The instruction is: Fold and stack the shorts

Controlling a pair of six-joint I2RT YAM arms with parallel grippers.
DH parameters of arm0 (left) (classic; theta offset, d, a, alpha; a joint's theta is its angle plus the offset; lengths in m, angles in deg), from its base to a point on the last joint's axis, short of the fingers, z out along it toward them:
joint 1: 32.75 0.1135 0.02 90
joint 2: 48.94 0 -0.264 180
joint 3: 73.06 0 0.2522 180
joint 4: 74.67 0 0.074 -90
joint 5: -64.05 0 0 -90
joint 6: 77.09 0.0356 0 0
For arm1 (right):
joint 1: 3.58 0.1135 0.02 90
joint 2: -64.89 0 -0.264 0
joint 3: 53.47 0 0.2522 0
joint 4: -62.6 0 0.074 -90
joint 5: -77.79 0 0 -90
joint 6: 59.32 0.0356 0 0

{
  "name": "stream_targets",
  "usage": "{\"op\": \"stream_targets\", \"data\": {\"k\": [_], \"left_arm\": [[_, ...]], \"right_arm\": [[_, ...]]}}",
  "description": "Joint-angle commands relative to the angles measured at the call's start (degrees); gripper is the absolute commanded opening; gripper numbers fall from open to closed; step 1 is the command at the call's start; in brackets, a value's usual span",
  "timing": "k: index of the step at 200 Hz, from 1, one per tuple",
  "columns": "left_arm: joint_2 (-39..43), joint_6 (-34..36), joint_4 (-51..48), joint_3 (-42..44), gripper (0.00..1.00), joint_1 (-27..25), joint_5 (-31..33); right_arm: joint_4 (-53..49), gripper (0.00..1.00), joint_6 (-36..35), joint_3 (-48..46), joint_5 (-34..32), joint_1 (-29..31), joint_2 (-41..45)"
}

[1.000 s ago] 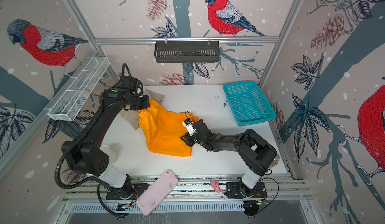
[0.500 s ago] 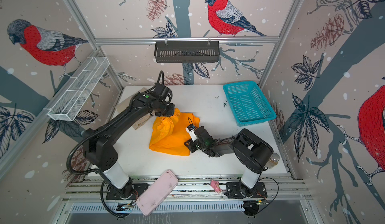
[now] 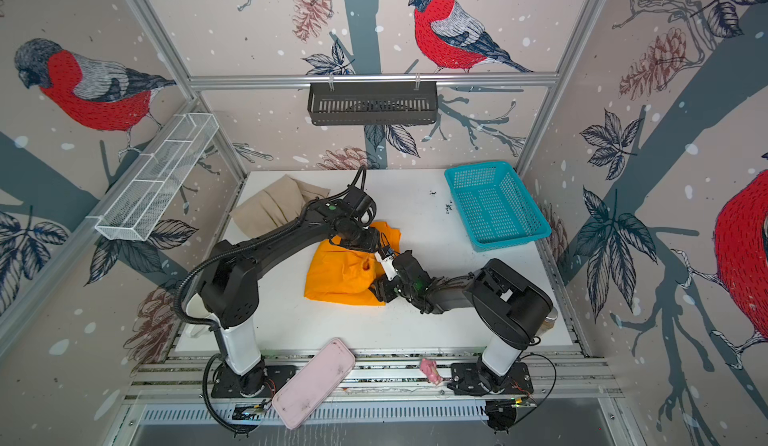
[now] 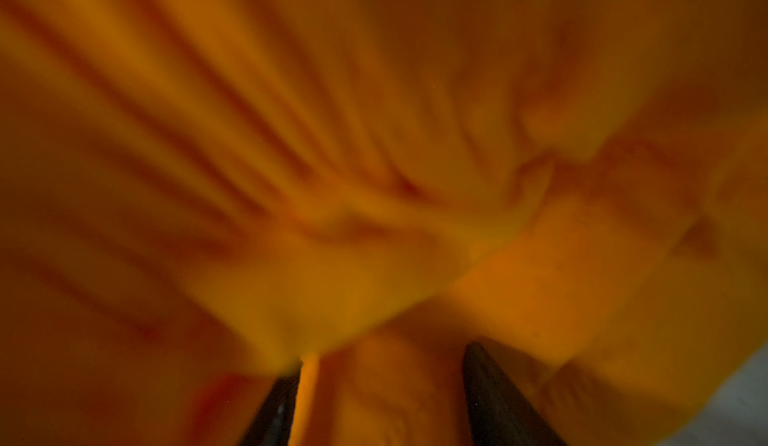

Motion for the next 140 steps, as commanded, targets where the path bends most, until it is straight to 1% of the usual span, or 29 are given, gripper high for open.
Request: {"op": "stream_targets", "data": {"k": [1, 25, 44, 60, 73, 84, 100, 108, 117, 128, 140], "left_arm": [[0.0, 0.6, 1.7, -2.7, 0.97, -0.3, -1.3], [0.2, 2.2, -4.1, -7.7, 0.97, 0.2, 4.1], [1.6, 3.0, -7.4, -10.2, 0.97, 2.2, 8.2], [3.9, 3.4, -6.9, -9.2, 0.97, 5.4, 9.9], [6.2, 3.5, -5.0, -6.6, 0.97, 8.2, 10.2], [8.3, 3.6, -2.9, -3.5, 0.97, 10.3, 10.6], [11.1, 3.2, -1.0, 0.3, 0.97, 13.0, 12.6], [12.7, 2.8, 0.0, 2.3, 0.97, 14.2, 13.8], [14.3, 2.7, 1.0, 4.4, 0.97, 15.9, 14.9], [16.2, 2.4, 2.7, 6.6, 0.97, 17.8, 15.5], [18.4, 1.7, 5.1, 9.7, 0.97, 19.7, 15.4]], "right_arm": [[-3.5, 0.67, 1.1, -1.0, 0.4, -0.9, 4.0], [-10.2, 0.67, 1.7, -3.1, 0.4, -2.8, 13.0], [-20.8, 0.67, 0.1, -2.1, -0.9, -5.0, 21.9], [-28.1, 0.65, -1.8, 0.1, -1.5, -7.2, 27.5], [-30.3, 0.64, -3.5, 2.5, -1.4, -7.6, 29.4], [-29.7, 0.63, -3.6, 4.9, -0.3, -7.5, 29.3], [-26.4, 0.59, -2.6, 8.7, 2.1, -6.5, 27.4], [-25.0, 0.54, -2.7, 10.7, 1.1, -4.7, 25.7], [-24.1, 0.47, -3.5, 13.3, -0.7, -2.5, 23.1], [-25.0, 0.42, -4.1, 16.9, -2.2, -0.2, 18.4], [-25.7, 0.35, -4.4, 19.4, -1.7, 1.3, 13.5]]}}
